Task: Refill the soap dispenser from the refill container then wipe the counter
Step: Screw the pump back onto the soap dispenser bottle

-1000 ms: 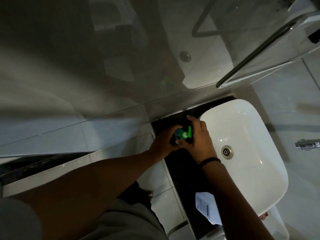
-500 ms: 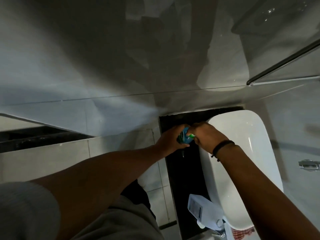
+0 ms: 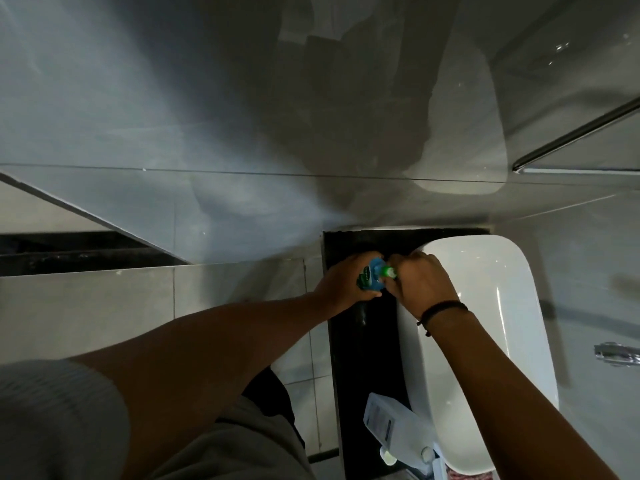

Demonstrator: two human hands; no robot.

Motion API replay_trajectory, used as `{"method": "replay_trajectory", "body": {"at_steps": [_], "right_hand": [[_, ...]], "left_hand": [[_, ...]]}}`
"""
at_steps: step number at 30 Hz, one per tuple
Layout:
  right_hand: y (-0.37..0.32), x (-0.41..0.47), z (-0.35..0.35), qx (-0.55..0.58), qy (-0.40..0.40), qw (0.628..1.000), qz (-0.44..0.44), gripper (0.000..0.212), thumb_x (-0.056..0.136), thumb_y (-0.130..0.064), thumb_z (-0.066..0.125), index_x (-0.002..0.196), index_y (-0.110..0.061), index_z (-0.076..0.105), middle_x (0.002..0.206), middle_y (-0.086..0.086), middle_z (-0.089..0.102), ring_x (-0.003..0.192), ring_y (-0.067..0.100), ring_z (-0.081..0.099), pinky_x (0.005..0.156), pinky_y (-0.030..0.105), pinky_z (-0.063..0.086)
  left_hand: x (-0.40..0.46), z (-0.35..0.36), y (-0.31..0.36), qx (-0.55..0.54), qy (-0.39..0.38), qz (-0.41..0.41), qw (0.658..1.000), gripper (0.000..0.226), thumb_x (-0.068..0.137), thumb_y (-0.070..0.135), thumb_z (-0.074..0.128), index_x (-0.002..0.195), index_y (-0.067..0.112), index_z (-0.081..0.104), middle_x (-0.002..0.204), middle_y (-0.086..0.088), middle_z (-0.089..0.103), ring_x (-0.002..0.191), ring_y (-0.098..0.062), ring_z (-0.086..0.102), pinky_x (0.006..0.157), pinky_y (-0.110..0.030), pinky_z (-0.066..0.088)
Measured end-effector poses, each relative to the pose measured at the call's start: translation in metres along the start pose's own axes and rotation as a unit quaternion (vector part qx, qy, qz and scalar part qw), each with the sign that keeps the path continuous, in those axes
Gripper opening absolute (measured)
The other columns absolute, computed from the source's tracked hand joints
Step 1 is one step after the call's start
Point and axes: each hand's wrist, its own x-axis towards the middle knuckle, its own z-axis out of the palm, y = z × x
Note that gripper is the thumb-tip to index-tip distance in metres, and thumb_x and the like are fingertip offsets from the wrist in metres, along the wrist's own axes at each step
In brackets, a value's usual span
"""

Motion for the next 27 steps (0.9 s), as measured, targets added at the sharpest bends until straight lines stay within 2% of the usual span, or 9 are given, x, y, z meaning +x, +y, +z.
{"method": "replay_trajectory", "body": {"at_steps": [4,7,9,11,14,19,21,24,27], "right_hand": [[-0.004,-0.003,0.002,0.02,-0.012,0.998,0.066,0.052,0.092,-0.06,0.06,0.111,-0.012,0.066,0.098,0.012,0.072,0.093,0.032,0.068,0.083,0.038,0.051],[-0.001,-0.004,0.001,0.05,-0.022,0.999,-0.003,0.052,0.087,-0.034,0.073,0.133,-0.015,0.058,0.116,0.012,0.068,0.107,0.035,0.065,0.093,0.04,0.05],[0.001,-0.002,0.001,0.035,-0.013,0.999,-0.031,0.042,0.089,-0.022,0.068,0.13,-0.012,0.062,0.114,0.015,0.07,0.105,0.037,0.066,0.092,0.038,0.049],[0.0,0.0,0.003,0.038,0.008,0.999,0.014,0.033,0.096,-0.033,0.062,0.116,-0.008,0.066,0.102,0.018,0.073,0.094,0.037,0.068,0.081,0.037,0.051],[-0.006,-0.001,0.004,0.026,-0.007,0.996,0.081,0.05,0.097,-0.056,0.054,0.107,-0.008,0.066,0.097,0.017,0.073,0.089,0.035,0.069,0.076,0.038,0.053],[-0.002,-0.002,0.008,0.074,-0.036,0.997,0.009,0.043,0.091,-0.024,0.068,0.131,-0.012,0.056,0.112,0.017,0.07,0.098,0.036,0.069,0.08,0.037,0.055],[0.001,-0.001,0.012,0.068,-0.018,0.996,0.048,0.035,0.097,-0.033,0.062,0.123,-0.01,0.059,0.105,0.016,0.072,0.093,0.035,0.07,0.07,0.032,0.049],[-0.002,-0.003,0.016,0.093,-0.004,0.991,0.095,0.049,0.095,-0.056,0.058,0.114,-0.011,0.061,0.098,0.013,0.072,0.088,0.033,0.07,0.065,0.03,0.047],[-0.001,-0.005,0.015,0.119,-0.031,0.992,0.025,0.053,0.091,-0.038,0.07,0.135,-0.014,0.051,0.114,0.014,0.066,0.098,0.035,0.068,0.078,0.04,0.058]], "left_hand": [[-0.001,0.002,0.0,-0.003,0.011,0.006,1.0,0.083,0.084,0.027,0.089,0.155,0.018,0.047,0.147,-0.005,0.062,0.131,-0.02,0.062,0.109,-0.036,0.055],[-0.001,0.002,-0.001,0.003,0.015,0.001,1.0,0.085,0.084,0.028,0.089,0.156,0.015,0.046,0.146,-0.008,0.062,0.13,-0.022,0.062,0.108,-0.035,0.055],[-0.001,0.002,-0.001,0.002,0.011,-0.006,1.0,0.088,0.083,0.029,0.09,0.157,0.015,0.044,0.147,-0.008,0.061,0.131,-0.022,0.062,0.107,-0.035,0.055],[-0.001,0.004,-0.002,-0.005,0.01,-0.003,1.0,0.085,0.084,0.029,0.09,0.156,0.018,0.045,0.147,-0.005,0.061,0.131,-0.018,0.062,0.108,-0.035,0.055],[-0.002,0.006,-0.003,-0.004,0.011,0.004,1.0,0.083,0.084,0.029,0.089,0.155,0.021,0.047,0.147,-0.001,0.061,0.132,-0.014,0.061,0.11,-0.033,0.054],[0.001,0.008,-0.004,0.014,0.012,-0.004,1.0,0.084,0.085,0.032,0.088,0.156,0.018,0.045,0.147,-0.005,0.061,0.132,-0.019,0.061,0.109,-0.032,0.053],[0.001,0.009,-0.004,0.004,0.014,0.001,1.0,0.083,0.085,0.031,0.088,0.155,0.019,0.046,0.147,-0.003,0.061,0.132,-0.016,0.061,0.107,-0.026,0.051],[-0.001,0.01,-0.005,-0.002,0.023,0.003,1.0,0.081,0.085,0.031,0.088,0.154,0.022,0.047,0.146,-0.001,0.061,0.131,-0.015,0.06,0.106,-0.024,0.05],[0.0,0.011,-0.006,0.009,0.03,-0.003,1.0,0.08,0.087,0.031,0.085,0.156,0.021,0.045,0.147,-0.003,0.06,0.132,-0.017,0.059,0.106,-0.026,0.049]]}}
